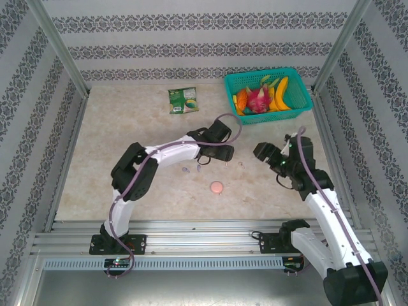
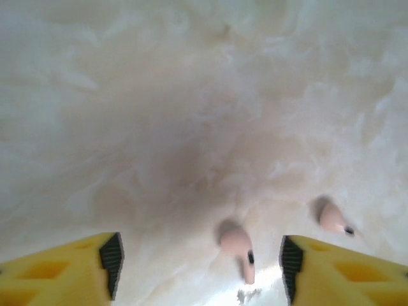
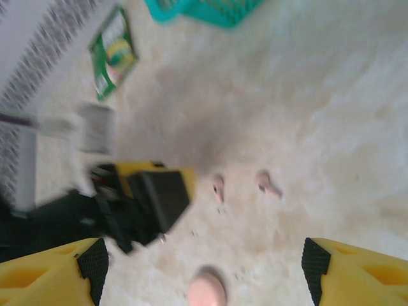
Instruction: Insert the wireless bluetooth earbuds into the charging case
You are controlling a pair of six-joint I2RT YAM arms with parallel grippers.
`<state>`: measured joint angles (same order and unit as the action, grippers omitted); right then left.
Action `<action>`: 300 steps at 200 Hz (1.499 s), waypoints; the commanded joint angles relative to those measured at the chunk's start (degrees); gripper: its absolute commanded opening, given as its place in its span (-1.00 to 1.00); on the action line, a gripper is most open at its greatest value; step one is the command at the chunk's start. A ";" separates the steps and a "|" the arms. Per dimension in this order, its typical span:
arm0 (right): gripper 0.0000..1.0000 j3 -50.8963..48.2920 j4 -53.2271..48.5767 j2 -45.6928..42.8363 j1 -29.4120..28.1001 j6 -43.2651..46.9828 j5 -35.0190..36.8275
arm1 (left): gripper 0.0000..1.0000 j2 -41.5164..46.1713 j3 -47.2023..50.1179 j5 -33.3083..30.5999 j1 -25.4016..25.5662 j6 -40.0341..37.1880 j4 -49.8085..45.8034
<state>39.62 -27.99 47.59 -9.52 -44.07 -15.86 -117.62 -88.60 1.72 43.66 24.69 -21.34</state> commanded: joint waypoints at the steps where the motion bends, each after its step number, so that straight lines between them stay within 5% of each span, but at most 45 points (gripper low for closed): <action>1: 0.62 -3.83 -0.80 1.05 -5.70 -2.66 2.60 | 0.74 6.82 3.61 -4.45 -1.34 0.75 1.11; 15: 0.62 -5.27 -0.32 3.37 -10.96 -4.11 5.23 | 1.00 10.25 6.62 -5.53 -2.33 1.51 1.63; 59: 0.62 -1.58 -1.12 17.36 -23.33 -5.69 11.13 | 0.99 20.54 16.39 -5.91 -6.70 5.31 3.88; 129: 0.66 14.16 -6.38 39.12 -35.12 -5.21 17.59 | 1.00 33.06 30.42 -1.96 -17.40 11.06 7.17; 193: 0.68 22.09 -11.52 50.71 -38.88 -5.47 21.07 | 1.00 35.58 34.79 0.47 -21.70 11.97 8.69; 300: 0.62 21.91 -13.57 53.39 -40.21 -0.88 21.87 | 1.00 34.09 34.90 2.75 -22.25 12.05 10.29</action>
<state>62.08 -38.59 101.62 -49.76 -47.37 3.38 -83.31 -54.11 3.16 22.00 36.10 -13.56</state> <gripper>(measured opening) 0.813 0.998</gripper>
